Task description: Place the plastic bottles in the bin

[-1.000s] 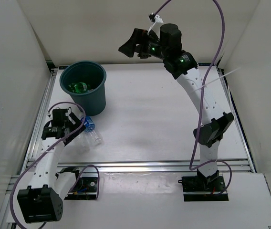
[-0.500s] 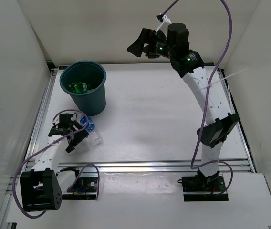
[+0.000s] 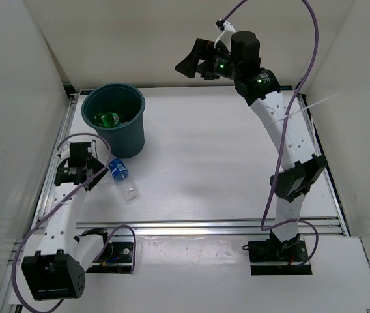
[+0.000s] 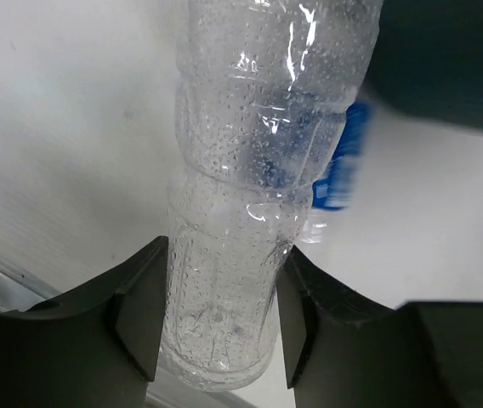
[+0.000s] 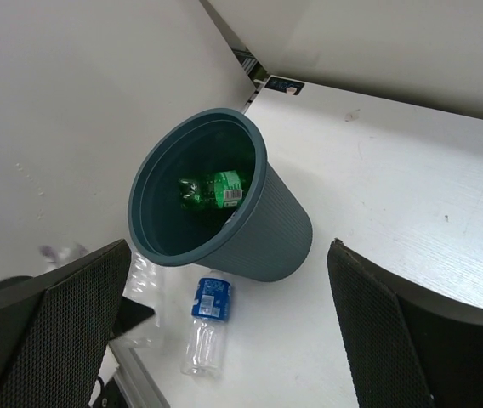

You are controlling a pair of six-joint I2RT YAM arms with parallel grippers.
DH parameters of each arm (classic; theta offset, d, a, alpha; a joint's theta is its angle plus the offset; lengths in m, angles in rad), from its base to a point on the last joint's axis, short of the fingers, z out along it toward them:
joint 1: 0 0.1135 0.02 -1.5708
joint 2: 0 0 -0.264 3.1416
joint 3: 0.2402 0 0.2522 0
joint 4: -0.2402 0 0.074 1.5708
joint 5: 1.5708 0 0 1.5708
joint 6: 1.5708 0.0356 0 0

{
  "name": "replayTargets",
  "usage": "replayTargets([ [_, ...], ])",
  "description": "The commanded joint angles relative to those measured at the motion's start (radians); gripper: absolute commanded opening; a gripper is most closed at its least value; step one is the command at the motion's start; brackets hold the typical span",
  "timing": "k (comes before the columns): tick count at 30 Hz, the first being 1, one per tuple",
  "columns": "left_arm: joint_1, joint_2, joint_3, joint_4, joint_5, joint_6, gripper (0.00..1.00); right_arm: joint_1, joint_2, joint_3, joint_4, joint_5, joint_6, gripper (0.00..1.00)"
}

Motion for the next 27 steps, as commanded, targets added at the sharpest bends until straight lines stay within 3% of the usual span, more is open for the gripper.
replayTargets([
  [1,-0.005,-0.094,0.172,-0.106,-0.100,-0.054,0.44,0.001,-0.024,-0.020,0.005,-0.028,-0.003,1.00],
  [9,-0.005,-0.029,0.548,-0.051,-0.149,-0.025,0.42,0.001,-0.004,-0.021,0.005,-0.046,0.008,1.00],
  [15,-0.038,0.170,0.804,0.056,-0.080,0.042,0.42,-0.009,-0.004,-0.030,0.005,-0.046,0.017,1.00],
  [24,-0.143,0.542,1.204,0.090,-0.071,0.151,0.42,-0.068,-0.075,-0.120,-0.013,-0.064,0.008,1.00],
  [27,-0.167,0.655,1.315,0.090,-0.071,0.172,0.47,-0.093,-0.099,-0.131,-0.013,-0.074,0.008,1.00],
])
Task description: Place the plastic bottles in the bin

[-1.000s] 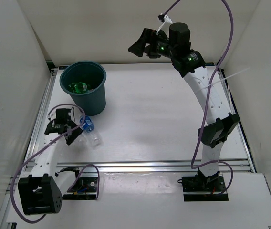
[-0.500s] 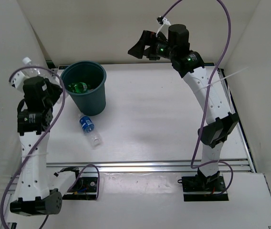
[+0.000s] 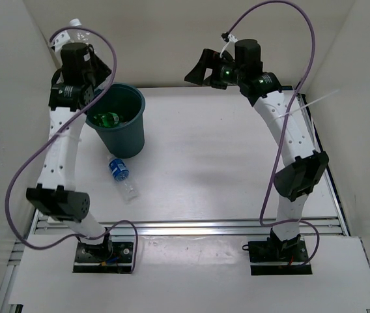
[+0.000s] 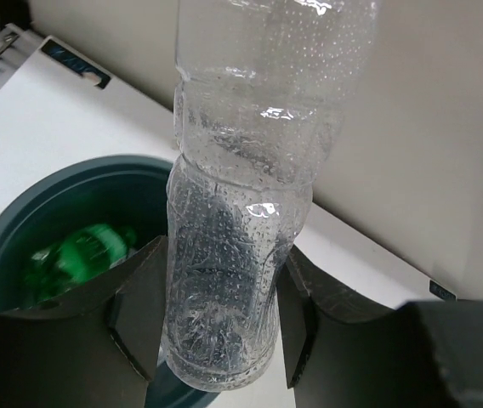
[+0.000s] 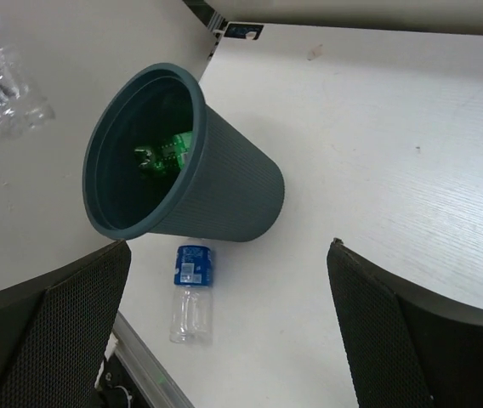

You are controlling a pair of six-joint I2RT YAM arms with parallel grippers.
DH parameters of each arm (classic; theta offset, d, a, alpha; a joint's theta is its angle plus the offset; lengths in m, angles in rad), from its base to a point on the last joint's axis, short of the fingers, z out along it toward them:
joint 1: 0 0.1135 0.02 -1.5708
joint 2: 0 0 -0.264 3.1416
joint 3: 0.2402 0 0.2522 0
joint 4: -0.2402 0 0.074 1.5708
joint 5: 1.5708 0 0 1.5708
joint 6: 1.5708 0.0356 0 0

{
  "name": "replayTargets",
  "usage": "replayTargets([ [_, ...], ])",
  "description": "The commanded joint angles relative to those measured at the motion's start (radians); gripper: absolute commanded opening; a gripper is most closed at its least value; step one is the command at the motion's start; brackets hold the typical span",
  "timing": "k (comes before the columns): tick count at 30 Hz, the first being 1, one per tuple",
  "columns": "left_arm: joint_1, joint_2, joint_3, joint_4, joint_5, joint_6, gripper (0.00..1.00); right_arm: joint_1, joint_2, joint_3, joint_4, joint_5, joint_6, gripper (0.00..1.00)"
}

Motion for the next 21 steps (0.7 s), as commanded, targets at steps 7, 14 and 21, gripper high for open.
replayTargets([
  [7,-0.026,0.187,0.159,0.022,0.023,0.074,0.53,-0.091,-0.159,-0.085,0.017,-0.035,-0.020,1.00],
  [14,-0.026,0.081,-0.050,0.022,-0.001,0.022,1.00,-0.126,-0.182,-0.118,0.017,-0.046,-0.020,1.00],
  [21,-0.112,-0.304,-0.500,0.022,-0.178,-0.133,1.00,-0.126,-0.173,-0.108,0.017,-0.055,-0.020,1.00],
])
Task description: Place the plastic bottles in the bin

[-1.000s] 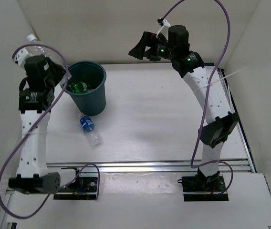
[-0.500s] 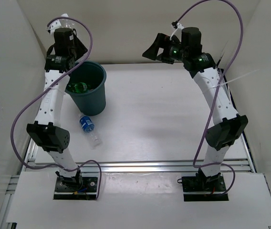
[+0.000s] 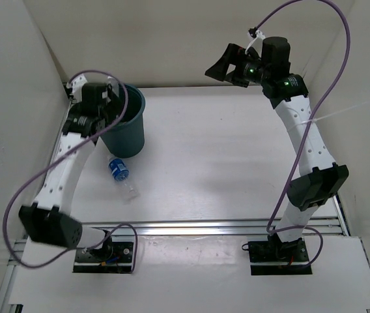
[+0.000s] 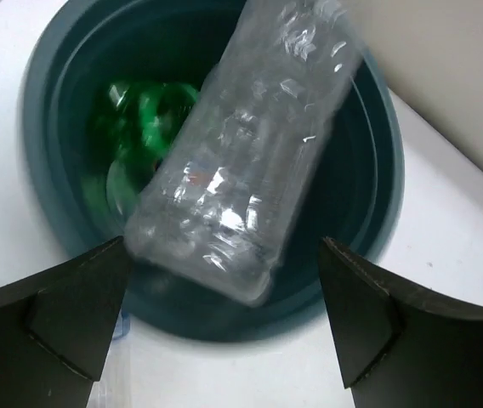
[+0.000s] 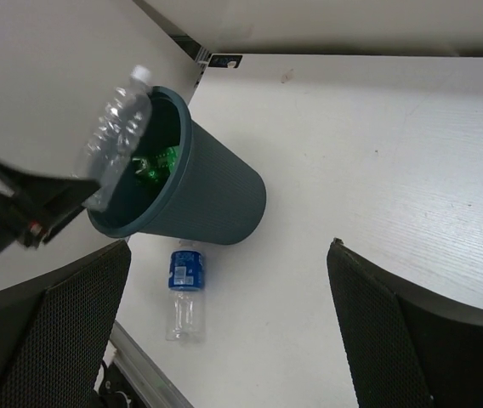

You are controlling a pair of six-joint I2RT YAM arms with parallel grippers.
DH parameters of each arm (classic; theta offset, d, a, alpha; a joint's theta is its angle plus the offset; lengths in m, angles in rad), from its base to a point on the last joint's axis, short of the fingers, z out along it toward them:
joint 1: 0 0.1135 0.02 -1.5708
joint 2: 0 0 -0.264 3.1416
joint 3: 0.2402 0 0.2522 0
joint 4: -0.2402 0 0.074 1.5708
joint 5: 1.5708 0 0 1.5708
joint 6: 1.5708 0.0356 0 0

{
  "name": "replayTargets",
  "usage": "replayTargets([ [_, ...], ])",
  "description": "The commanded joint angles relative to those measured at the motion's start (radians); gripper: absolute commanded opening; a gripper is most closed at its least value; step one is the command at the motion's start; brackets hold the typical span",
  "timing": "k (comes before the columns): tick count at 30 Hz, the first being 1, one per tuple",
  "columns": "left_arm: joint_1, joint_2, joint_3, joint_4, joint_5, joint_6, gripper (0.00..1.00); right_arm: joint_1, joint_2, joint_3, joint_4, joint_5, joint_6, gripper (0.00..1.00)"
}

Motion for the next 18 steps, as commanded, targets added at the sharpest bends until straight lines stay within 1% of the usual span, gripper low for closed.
replayTargets([
  [1,-0.055,-0.239,-0.211,0.007,-0.098,-0.111,1.00,0.000,-0.007,0.006,0.025,-0.023,-0.019,1.00],
  [2,-0.068,-0.320,-0.268,0.007,-0.087,-0.142,1.00,0.000,-0.007,0.006,0.025,-0.033,-0.009,1.00],
  [4,-0.112,-0.390,-0.365,0.007,-0.072,-0.156,1.00,-0.010,0.003,0.015,0.025,-0.042,-0.009,1.00],
  [5,-0.129,-0.446,-0.449,0.007,-0.063,-0.156,1.00,-0.010,0.003,0.015,0.025,-0.042,0.000,1.00],
  [8,-0.187,-0.520,-0.552,0.007,-0.090,-0.168,1.00,-0.010,0.013,0.015,0.025,-0.052,0.010,1.00],
  [10,-0.207,-0.531,-0.563,0.007,-0.118,-0.168,1.00,-0.010,0.022,0.024,0.025,-0.053,0.021,1.00],
  [14,-0.207,-0.566,-0.563,-0.004,-0.172,-0.158,1.00,-0.010,0.031,0.033,0.025,-0.075,0.032,1.00],
  [17,-0.207,-0.566,-0.563,-0.004,-0.182,-0.177,1.00,-0.010,0.031,0.033,0.025,-0.076,0.032,1.00],
  [18,-0.207,-0.556,-0.563,-0.004,-0.166,-0.177,1.00,-0.010,0.031,0.033,0.025,-0.076,0.032,1.00],
])
